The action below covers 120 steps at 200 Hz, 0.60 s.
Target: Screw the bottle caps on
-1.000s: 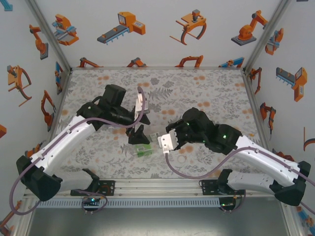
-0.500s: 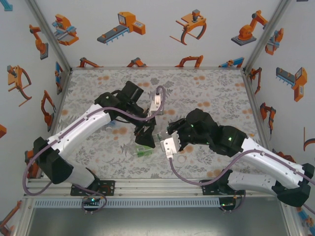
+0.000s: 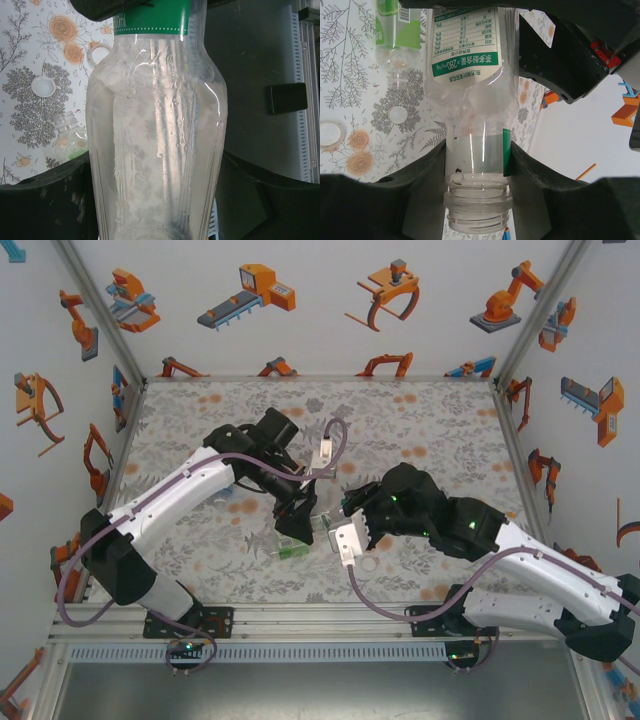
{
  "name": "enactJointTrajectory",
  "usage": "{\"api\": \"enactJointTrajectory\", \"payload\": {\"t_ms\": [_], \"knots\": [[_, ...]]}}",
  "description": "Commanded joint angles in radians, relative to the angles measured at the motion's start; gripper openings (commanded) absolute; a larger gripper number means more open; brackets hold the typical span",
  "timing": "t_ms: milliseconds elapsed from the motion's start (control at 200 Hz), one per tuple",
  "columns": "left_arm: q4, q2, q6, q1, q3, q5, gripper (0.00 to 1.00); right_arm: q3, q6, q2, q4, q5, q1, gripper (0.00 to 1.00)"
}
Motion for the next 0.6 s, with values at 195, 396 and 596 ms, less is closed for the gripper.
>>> {"api": "enactJointTrajectory", "payload": {"t_ms": [195, 396, 596], "knots": [[-0.055, 0.001, 0.033, -0.010, -0.001, 0.024, 0.60, 0.051, -0.006, -0.015, 0.020, 0.035, 0.010, 0.00], [-0.058, -0.003, 0.036, -0.010, -0.015, 0.025, 0.51, 0.050, -0.005, -0.015, 0.025, 0.036, 0.014, 0.00], [-0.066, 0.000, 0.037, -0.009, -0.019, 0.025, 0.46, 0.034, -0.002, -0.023, 0.039, 0.054, 0.014, 0.16]]}}
